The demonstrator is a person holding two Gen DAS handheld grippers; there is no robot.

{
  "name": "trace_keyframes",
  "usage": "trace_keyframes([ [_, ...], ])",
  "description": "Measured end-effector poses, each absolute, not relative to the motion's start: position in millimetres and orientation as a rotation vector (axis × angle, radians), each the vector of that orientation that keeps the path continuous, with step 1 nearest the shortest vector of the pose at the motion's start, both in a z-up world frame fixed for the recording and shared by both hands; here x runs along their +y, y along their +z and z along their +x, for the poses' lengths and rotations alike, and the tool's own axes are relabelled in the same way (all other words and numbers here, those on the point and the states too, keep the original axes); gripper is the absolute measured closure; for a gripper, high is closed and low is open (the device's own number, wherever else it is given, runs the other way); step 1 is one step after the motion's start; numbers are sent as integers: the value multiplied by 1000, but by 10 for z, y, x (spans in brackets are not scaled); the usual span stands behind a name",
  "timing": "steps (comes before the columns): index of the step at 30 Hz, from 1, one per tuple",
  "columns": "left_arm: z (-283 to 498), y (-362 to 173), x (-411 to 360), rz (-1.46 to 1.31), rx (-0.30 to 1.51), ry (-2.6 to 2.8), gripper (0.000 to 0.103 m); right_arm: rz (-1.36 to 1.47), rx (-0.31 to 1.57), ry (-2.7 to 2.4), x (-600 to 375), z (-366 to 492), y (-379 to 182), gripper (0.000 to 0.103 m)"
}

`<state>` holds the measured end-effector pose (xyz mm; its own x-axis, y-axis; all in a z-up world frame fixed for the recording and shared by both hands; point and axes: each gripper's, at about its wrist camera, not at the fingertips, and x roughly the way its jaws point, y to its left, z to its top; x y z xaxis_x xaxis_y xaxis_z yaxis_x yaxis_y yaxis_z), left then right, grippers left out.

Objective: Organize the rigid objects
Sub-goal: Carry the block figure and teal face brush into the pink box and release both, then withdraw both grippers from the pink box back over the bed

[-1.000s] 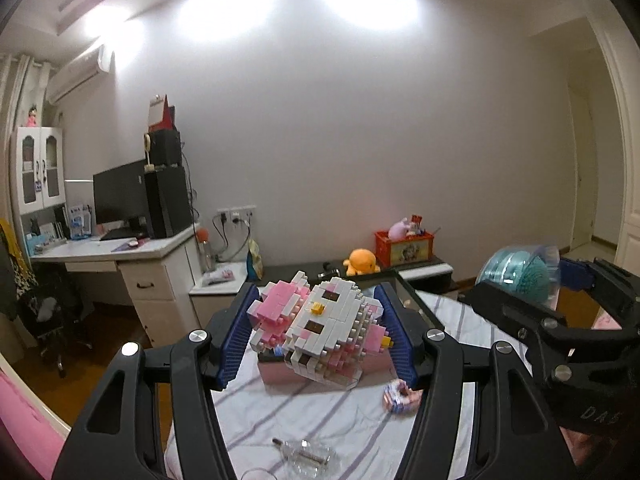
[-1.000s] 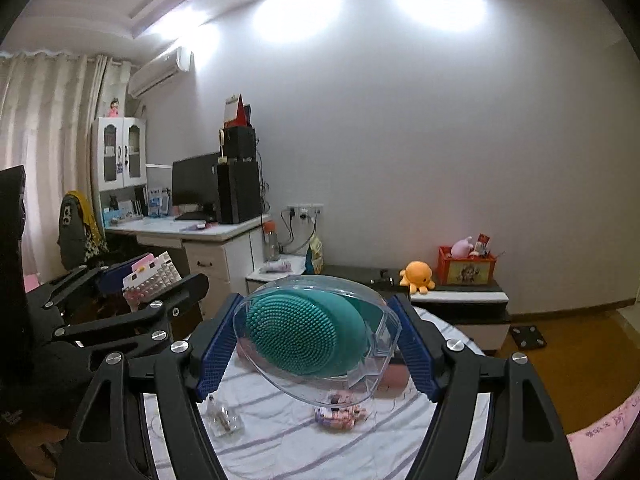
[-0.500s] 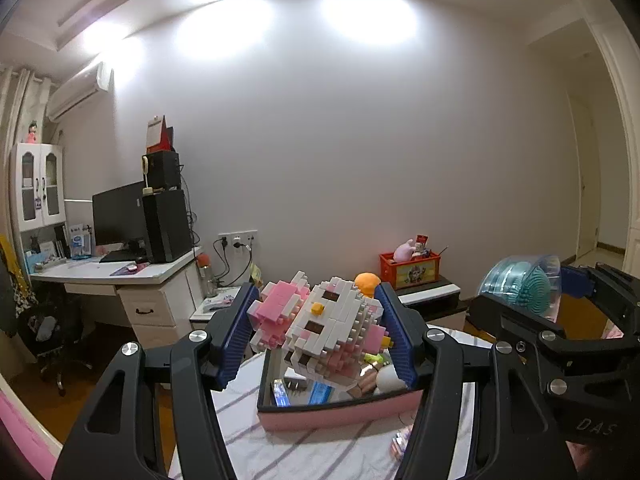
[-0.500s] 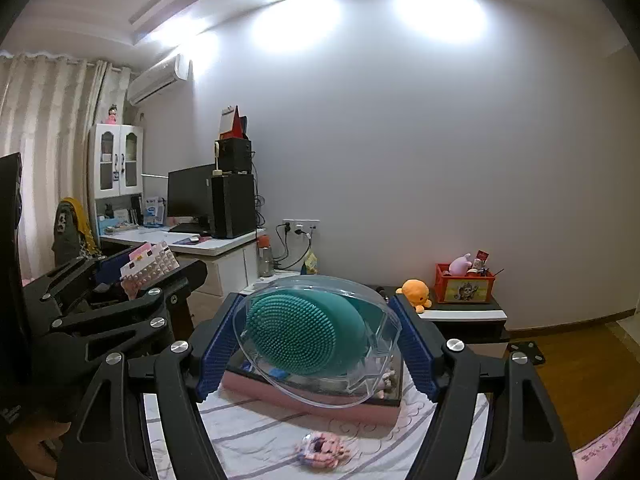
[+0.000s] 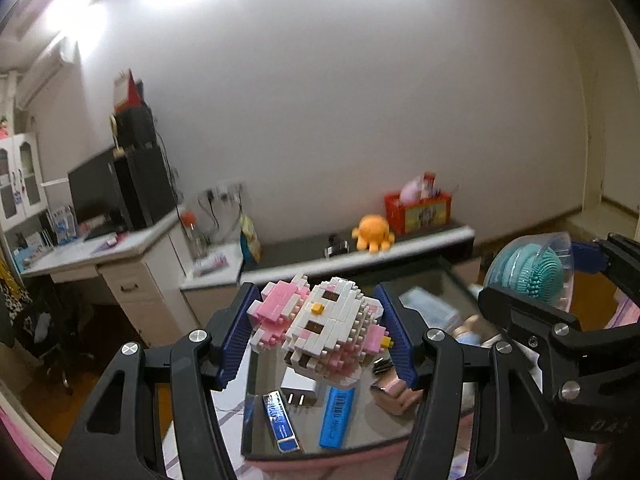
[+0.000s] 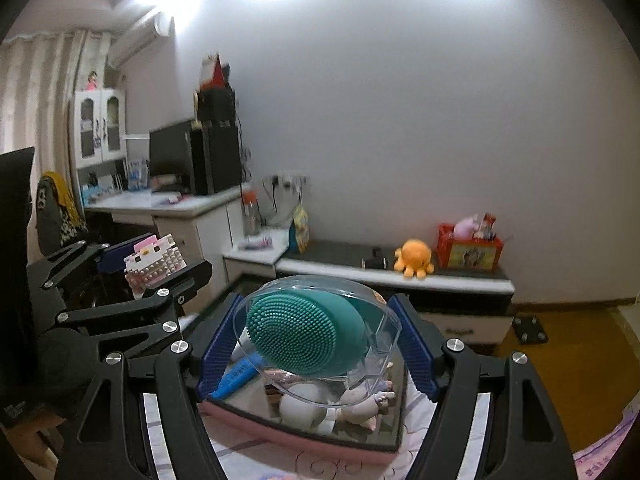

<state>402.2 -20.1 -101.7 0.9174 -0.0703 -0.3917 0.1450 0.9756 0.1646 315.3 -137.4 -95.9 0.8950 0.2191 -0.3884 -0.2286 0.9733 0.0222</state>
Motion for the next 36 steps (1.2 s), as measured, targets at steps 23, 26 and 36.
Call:
trace_keyframes([
  [23,4418,-1451,-19,185,558,-44,2,-13,595,257,-1316,3737,-1338,22],
  [26,4082,-1191,56,144,480,-48,0,1,529,264,-1334,3435,-1101,21],
  [36,2622,-581,134,95,228,-57,0,-23,295,260,-1302,2125,-540,4],
])
